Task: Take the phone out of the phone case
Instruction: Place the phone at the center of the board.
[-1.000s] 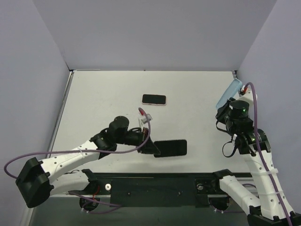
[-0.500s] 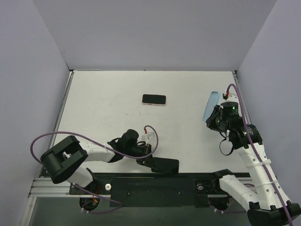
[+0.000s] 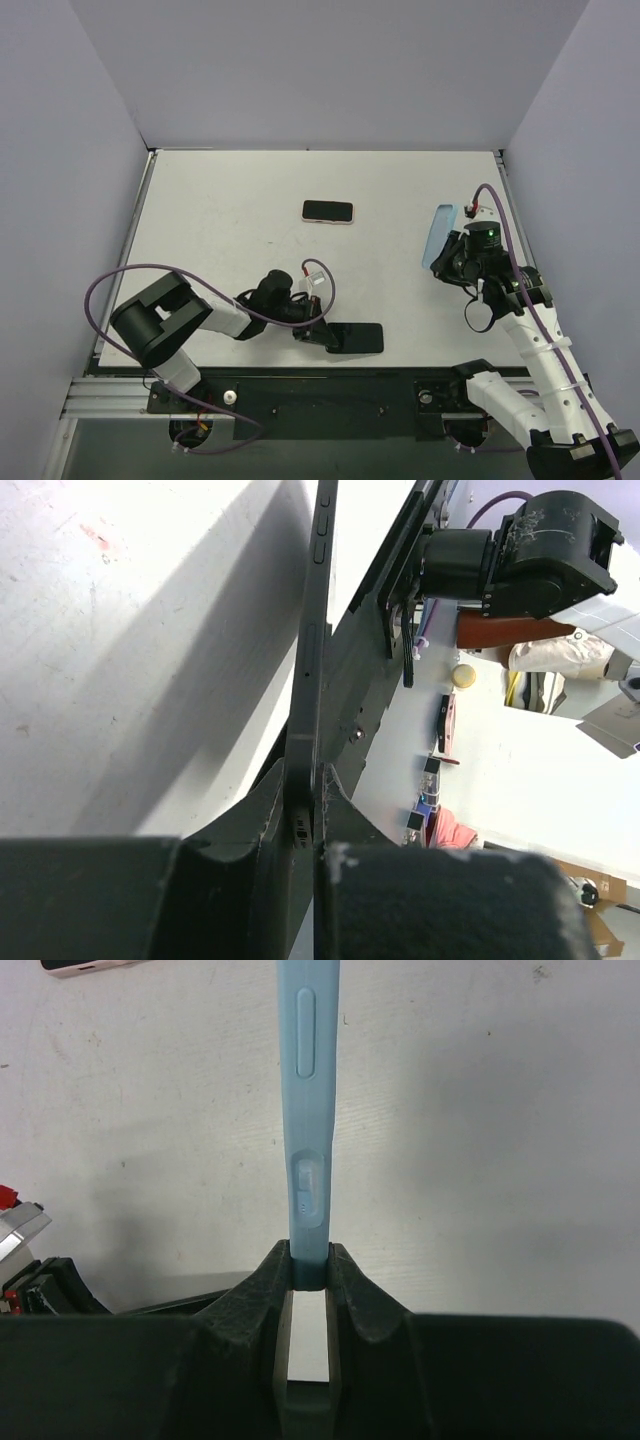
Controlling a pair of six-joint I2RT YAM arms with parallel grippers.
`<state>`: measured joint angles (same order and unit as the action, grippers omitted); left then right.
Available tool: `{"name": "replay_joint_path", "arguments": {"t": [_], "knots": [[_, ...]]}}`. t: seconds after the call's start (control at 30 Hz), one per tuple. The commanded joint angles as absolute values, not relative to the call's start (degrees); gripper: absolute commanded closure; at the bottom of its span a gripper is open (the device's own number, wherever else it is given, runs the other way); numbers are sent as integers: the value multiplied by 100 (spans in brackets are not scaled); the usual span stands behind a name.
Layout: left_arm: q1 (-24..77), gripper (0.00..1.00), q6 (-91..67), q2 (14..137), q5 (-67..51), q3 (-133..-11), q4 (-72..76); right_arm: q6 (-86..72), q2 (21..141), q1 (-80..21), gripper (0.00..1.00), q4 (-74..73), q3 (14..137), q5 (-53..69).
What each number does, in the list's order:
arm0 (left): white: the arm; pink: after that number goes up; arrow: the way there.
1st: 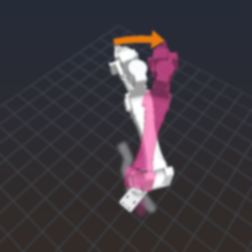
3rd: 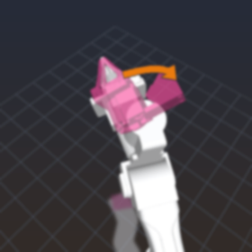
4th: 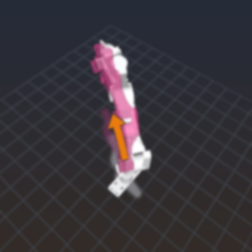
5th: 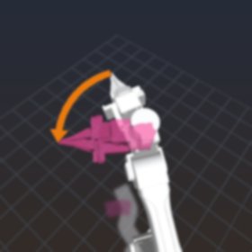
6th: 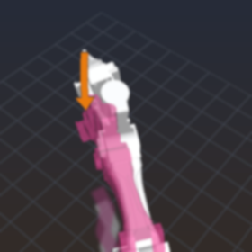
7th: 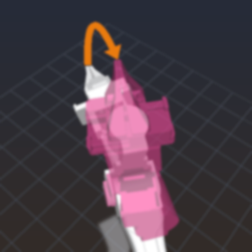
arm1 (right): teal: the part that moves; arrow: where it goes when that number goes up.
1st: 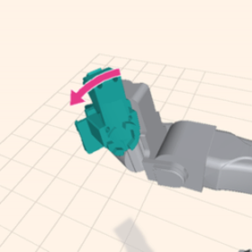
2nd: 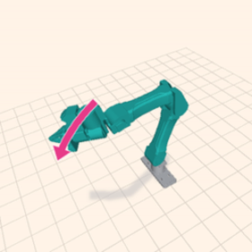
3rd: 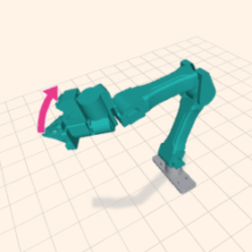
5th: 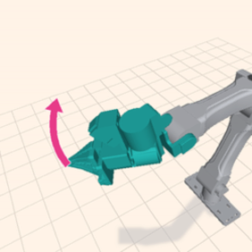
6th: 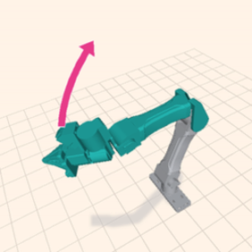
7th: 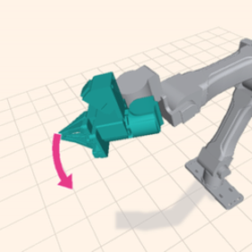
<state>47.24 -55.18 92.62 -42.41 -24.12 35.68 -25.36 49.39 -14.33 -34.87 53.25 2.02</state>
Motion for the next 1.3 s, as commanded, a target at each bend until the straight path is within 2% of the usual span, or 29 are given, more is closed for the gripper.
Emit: {"name": "replay_joint_path", "arguments": {"t": [0.0,0.17,0.27,0.43,0.73,1.0,1.27], "knots": [[4658,99,-5318,9650,-4288,-2619,3156,-2505,4904,-1468,100,-3349,5291,246],[4614,89,-5169,9782,-4307,-2680,2919,-2514,4904,-1485,100,-3305,5256,246],[4518,79,-4931,9835,-4158,-2768,2314,-2514,4930,-1485,100,-3296,5230,255],[4535,65,-5009,9861,-3973,-2734,2241,-2514,4974,-1494,100,-3261,5150,237],[4465,56,-4764,9748,-3472,-2847,1618,-2444,5246,-1643,100,-3173,5001,491],[4465,32,-4404,9334,-2928,-3076,669,-2232,5555,-2092,100,-3410,5089,114],[4465,27,-4131,8974,-2777,-3261,9,-2355,5599,-1969,100,-3410,5063,571]]}}
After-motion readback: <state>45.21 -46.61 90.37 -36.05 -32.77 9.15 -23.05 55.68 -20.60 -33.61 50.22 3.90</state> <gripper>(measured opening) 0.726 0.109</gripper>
